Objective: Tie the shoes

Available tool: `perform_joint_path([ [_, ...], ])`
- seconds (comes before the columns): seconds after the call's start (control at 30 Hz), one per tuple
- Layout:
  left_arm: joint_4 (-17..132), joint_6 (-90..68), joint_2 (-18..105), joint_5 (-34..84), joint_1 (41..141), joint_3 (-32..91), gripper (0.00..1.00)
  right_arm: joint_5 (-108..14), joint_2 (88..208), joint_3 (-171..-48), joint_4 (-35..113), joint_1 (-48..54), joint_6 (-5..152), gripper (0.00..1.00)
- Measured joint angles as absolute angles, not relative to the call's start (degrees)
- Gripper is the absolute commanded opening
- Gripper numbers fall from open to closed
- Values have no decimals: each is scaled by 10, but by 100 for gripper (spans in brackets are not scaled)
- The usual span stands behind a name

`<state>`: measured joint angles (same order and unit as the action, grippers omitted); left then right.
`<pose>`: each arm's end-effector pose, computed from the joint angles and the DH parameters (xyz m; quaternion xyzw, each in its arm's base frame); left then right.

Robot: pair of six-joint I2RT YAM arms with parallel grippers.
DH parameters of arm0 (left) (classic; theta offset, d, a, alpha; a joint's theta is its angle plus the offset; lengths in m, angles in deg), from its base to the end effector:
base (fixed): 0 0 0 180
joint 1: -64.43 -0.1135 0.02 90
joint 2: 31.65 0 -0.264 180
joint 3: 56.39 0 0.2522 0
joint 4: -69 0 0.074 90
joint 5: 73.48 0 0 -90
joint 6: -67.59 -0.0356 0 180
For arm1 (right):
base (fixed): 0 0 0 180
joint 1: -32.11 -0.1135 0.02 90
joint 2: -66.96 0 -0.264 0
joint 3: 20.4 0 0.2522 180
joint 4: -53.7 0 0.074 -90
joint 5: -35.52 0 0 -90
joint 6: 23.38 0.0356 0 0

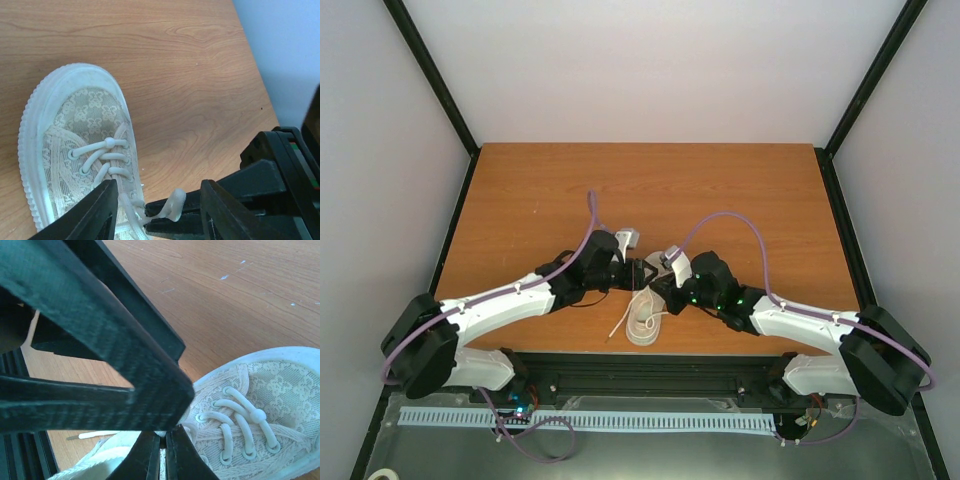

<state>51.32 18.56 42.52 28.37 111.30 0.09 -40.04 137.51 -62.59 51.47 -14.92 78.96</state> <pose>0.1840 -0.2072 0.2278 0.0928 0.8801 -0.3827 0.2652 0.1621 0.1871 0.1874 -0.3163 0.8040 0.3383 0.3730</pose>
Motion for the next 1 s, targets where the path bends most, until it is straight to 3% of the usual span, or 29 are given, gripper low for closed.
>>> perform_joint_path([
  [0.23, 513, 197, 444, 283, 1113, 4, 32, -394, 1378, -626, 515, -150, 782, 3],
  [0.4, 514, 203, 453, 287, 1113, 4, 15, -394, 1378, -626, 515, -152, 780, 3],
  [0.63, 518, 207, 454, 301, 1112, 4, 27, -395, 1378, -626, 515, -152, 779, 3],
  [0.8, 518, 210, 453, 315, 1111, 4, 29, -399, 1378, -626, 515, -152, 778, 3],
  [1.0, 540, 224, 453, 341, 1111, 0, 9, -402, 1378, -626, 515, -152, 776, 3],
])
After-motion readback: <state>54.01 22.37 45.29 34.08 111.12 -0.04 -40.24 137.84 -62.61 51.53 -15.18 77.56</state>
